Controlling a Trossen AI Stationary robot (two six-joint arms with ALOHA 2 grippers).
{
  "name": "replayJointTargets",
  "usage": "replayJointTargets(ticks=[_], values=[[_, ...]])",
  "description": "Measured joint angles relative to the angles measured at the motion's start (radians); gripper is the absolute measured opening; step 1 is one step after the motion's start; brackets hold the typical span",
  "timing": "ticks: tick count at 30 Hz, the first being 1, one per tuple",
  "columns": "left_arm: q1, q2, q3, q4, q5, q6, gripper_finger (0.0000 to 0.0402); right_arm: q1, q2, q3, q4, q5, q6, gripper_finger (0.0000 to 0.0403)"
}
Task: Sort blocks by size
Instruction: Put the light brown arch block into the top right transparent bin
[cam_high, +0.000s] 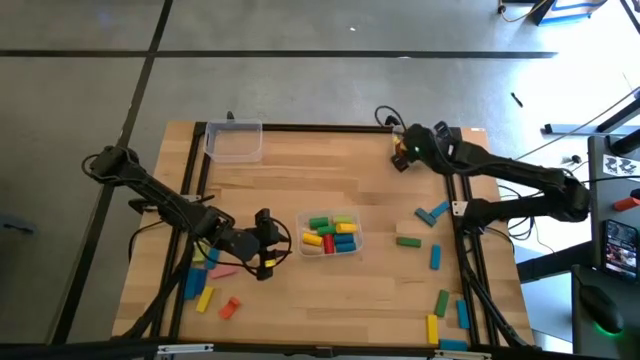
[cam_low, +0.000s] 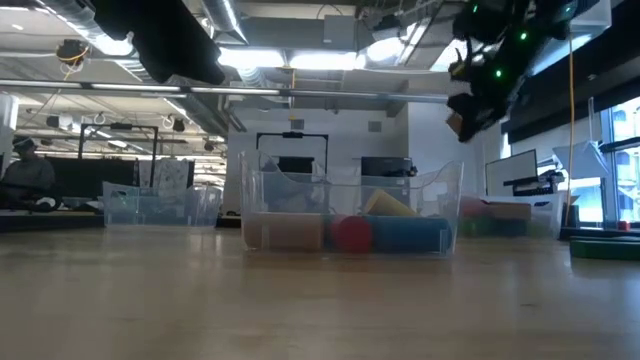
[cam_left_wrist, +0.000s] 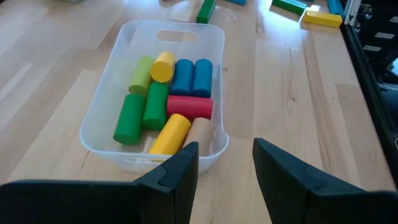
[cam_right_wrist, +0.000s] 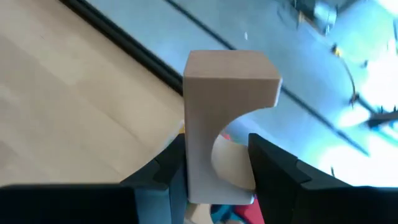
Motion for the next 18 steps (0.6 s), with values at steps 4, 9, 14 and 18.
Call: replayJointTargets(ticks=[4, 9, 14, 18], values=[[0.0, 0.0, 0.0, 0.0, 0.0, 0.0, 0.0147, -0.093, 0.041, 0.0, -0.01, -0.061, 0.026, 0.0143], [0.0, 0.0, 0.0, -0.001, 0.0, 0.0, 0.0147, -0.188, 0.115, 0.0, -0.02, -0.131, 0.043, 0.0143], [0.0, 0.0, 0.0, -0.001, 0.0, 0.0, 0.0147, -0.244, 0.187, 0.0, -0.023, -0.132, 0.044, 0.0143], [0.0, 0.0, 0.0, -0.001, 0.0, 0.0, 0.0147, -0.271, 0.221, 0.0, -0.022, -0.124, 0.049, 0.0149]])
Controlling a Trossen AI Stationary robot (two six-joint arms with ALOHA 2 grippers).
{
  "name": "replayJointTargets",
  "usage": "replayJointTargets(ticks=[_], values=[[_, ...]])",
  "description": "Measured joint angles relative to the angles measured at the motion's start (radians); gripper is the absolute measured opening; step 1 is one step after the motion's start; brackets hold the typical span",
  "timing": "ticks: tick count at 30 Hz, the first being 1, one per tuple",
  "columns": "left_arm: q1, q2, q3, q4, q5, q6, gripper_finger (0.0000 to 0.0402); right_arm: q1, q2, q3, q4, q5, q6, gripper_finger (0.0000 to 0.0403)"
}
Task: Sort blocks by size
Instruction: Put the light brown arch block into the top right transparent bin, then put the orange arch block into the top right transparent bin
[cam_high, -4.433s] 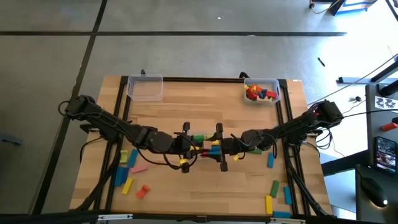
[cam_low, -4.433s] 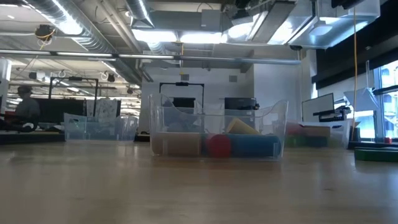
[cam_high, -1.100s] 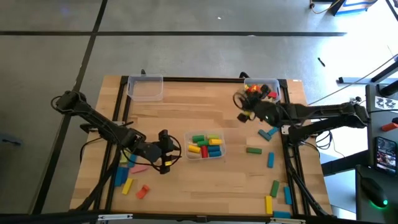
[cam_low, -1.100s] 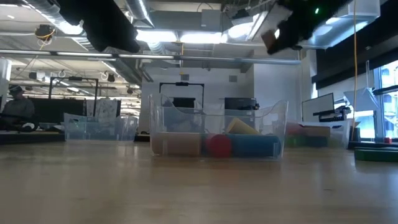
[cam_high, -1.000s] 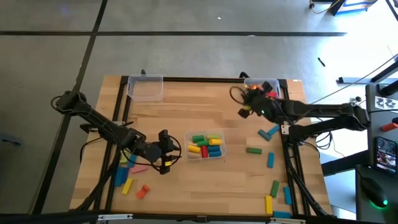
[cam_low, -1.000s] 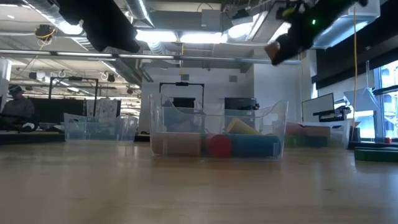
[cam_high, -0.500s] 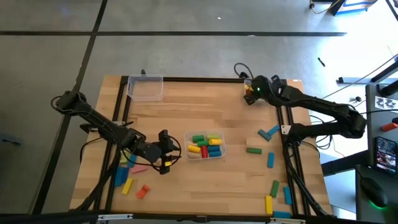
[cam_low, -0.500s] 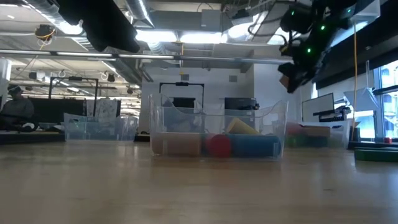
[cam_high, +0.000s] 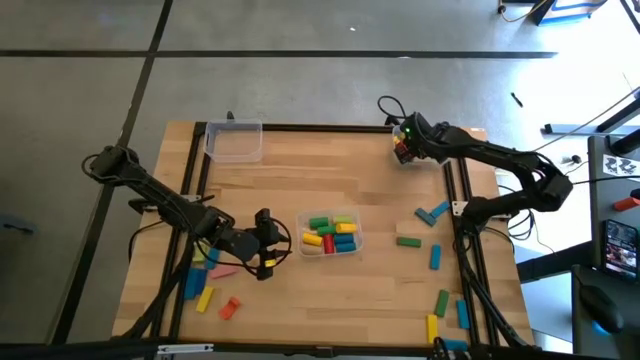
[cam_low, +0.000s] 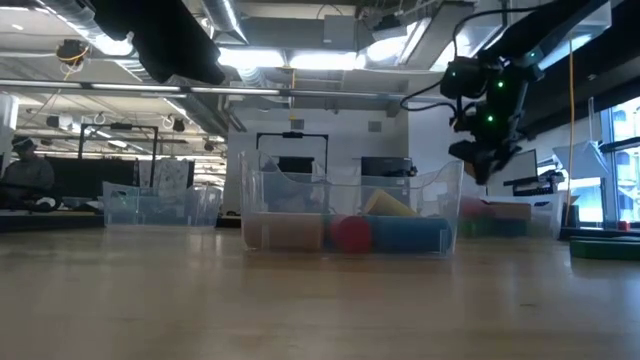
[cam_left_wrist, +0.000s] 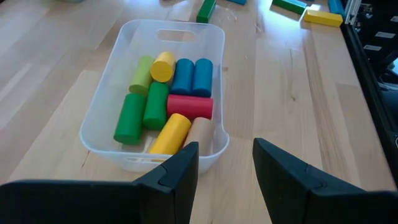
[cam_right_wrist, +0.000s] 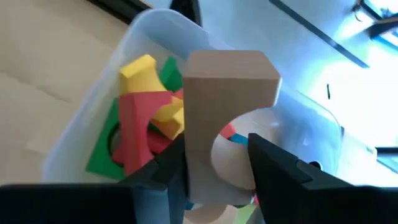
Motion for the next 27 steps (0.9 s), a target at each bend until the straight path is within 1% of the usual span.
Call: replayJointTargets(ticks=[3, 9, 13, 16, 19, 24, 27], values=[[0.0, 0.0, 0.0, 0.0, 0.0, 0.0, 0.0147, -0.013, 0.013, 0.0, -0.001, 0.01, 0.01, 0.017], [0.0, 0.0, 0.0, -0.001, 0.0, 0.0, 0.0147, -0.017, 0.014, 0.0, -0.001, 0.01, 0.011, 0.0234], [0.0, 0.0, 0.0, -0.001, 0.0, 0.002, 0.0147, 0.007, 0.005, 0.0, -0.003, -0.054, -0.006, 0.0262], [-0.001, 0.0, 0.0, -0.01, 0.0, 0.018, 0.0147, 0.081, -0.023, 0.0, 0.007, -0.061, -0.024, 0.0271], [-0.004, 0.0, 0.0, -0.056, 0.017, -0.001, 0.0147, 0.183, -0.051, 0.0, 0.011, -0.061, -0.025, 0.0272], [-0.019, 0.0, 0.001, -0.16, 0.101, -0.09, 0.0147, 0.356, -0.071, 0.0, 0.013, -0.061, 0.01, 0.0271], [-0.038, 0.0, 0.023, -0.255, 0.15, -0.165, 0.0147, 0.452, -0.071, -0.001, 0.036, -0.061, 0.038, 0.0271]])
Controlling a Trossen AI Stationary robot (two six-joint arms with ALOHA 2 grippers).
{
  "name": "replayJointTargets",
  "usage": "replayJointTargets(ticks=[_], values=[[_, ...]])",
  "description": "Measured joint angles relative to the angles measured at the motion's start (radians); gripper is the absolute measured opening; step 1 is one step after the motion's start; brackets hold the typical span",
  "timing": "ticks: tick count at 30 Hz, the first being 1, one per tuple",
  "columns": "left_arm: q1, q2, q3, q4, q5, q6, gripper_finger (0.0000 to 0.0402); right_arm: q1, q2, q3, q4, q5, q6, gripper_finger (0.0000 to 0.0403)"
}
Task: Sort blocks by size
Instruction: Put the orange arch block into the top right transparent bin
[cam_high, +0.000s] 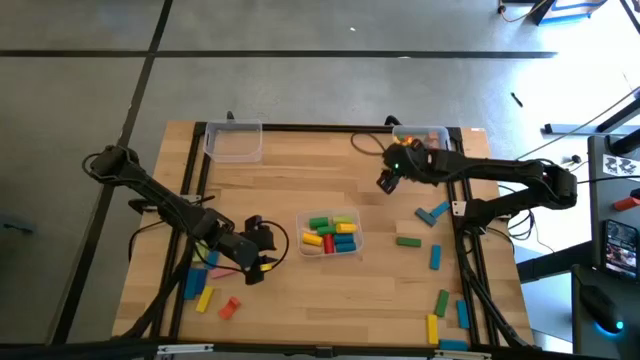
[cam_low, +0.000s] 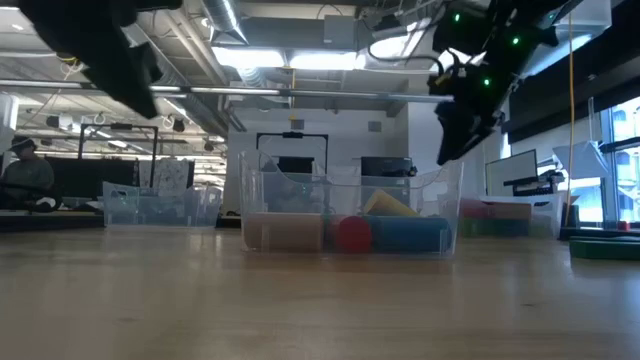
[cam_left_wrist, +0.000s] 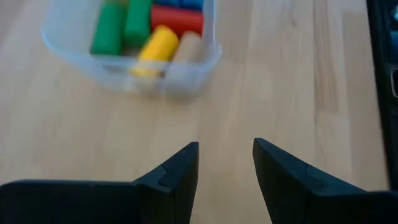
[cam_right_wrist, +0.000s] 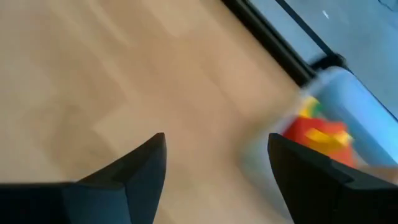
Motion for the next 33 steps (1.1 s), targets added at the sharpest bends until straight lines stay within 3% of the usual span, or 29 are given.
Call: replayJointTargets(ticks=[8, 11, 15, 22, 29, 33], values=[[-0.059, -0.001, 0.097, -0.378, 0.074, -0.233, 0.0147, 0.217, 0.0, -0.039, 0.166, 0.001, 0.023, 0.027], [-0.08, -0.001, 0.1, -0.44, 0.121, -0.31, 0.0147, 0.272, 0.0, -0.05, 0.227, 0.002, 0.021, 0.027], [-0.133, 0.007, 0.1, -0.395, 0.177, -0.298, 0.0147, 0.326, 0.0, -0.06, 0.264, 0.002, 0.014, 0.027], [-0.239, 0.058, 0.101, -0.206, 0.217, -0.088, 0.0147, 0.386, 0.0, -0.061, 0.263, 0.009, 0.014, 0.027], [-0.289, 0.149, 0.101, -0.165, 0.227, 0.011, 0.0147, 0.425, 0.0, -0.061, 0.278, 0.019, 0.022, 0.027], [-0.296, 0.199, 0.101, -0.152, 0.291, 0.039, 0.0147, 0.425, 0.0, -0.061, 0.284, 0.019, 0.023, 0.027]])
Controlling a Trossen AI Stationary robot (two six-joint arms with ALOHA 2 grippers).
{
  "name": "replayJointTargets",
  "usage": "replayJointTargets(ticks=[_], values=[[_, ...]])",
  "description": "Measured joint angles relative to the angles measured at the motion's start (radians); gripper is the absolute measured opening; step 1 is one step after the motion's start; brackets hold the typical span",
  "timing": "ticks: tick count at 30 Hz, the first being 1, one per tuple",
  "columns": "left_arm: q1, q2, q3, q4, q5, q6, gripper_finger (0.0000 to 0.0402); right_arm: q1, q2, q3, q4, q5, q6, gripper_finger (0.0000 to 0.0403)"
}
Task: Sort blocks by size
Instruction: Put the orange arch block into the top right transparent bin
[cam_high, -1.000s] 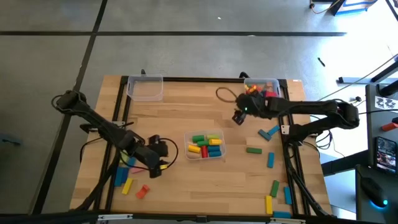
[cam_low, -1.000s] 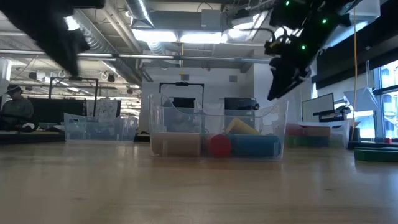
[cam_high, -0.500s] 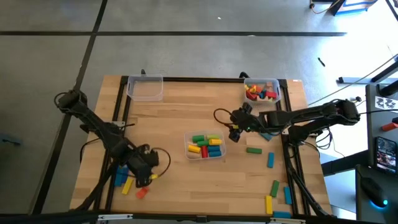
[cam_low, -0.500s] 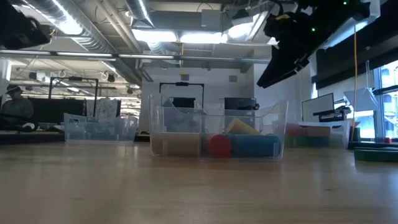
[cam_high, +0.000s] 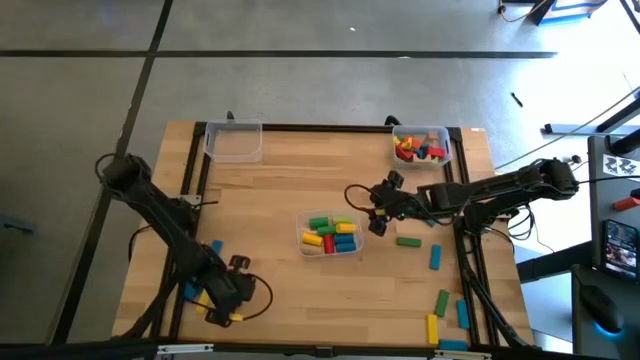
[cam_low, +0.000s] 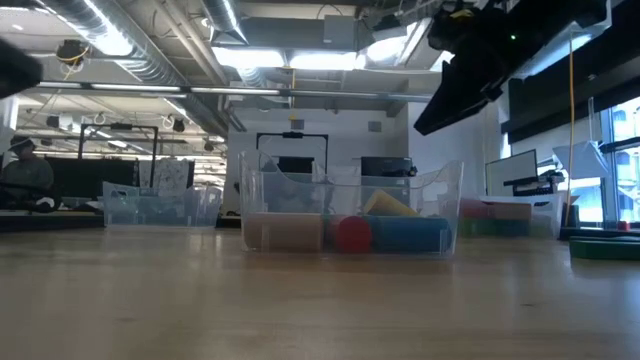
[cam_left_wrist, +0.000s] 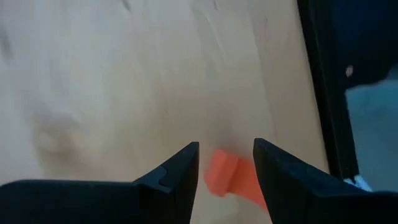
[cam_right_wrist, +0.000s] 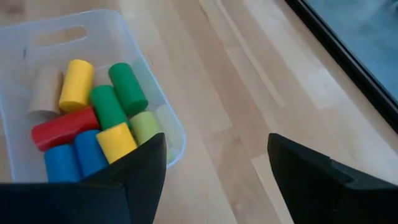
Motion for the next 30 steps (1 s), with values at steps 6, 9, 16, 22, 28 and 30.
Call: replayJointTargets(ticks=[6, 9, 16, 22, 28, 30], values=[[-0.013, 0.07, 0.0, -0.003, 0.032, 0.001, 0.0147, -0.002, 0.012, 0.0, 0.009, 0.001, 0.002, 0.027], [-0.016, 0.102, 0.0, -0.007, 0.032, 0.017, 0.0147, -0.002, 0.024, 0.0, 0.01, 0.001, 0.002, 0.027], [-0.02, 0.141, 0.0, -0.005, 0.068, 0.032, 0.0134, -0.002, 0.047, 0.0, 0.017, 0.001, 0.002, 0.027], [-0.02, 0.155, 0.0, -0.001, 0.081, 0.031, 0.0087, -0.002, 0.047, 0.0, 0.018, 0.001, 0.002, 0.027], [-0.019, 0.154, 0.0, 0.008, 0.082, 0.075, 0.0032, -0.002, 0.047, 0.0, 0.018, 0.001, 0.002, 0.027], [-0.018, 0.153, 0.0, 0.008, 0.082, 0.087, 0.0031, -0.002, 0.047, 0.0, 0.018, 0.001, 0.002, 0.027]])
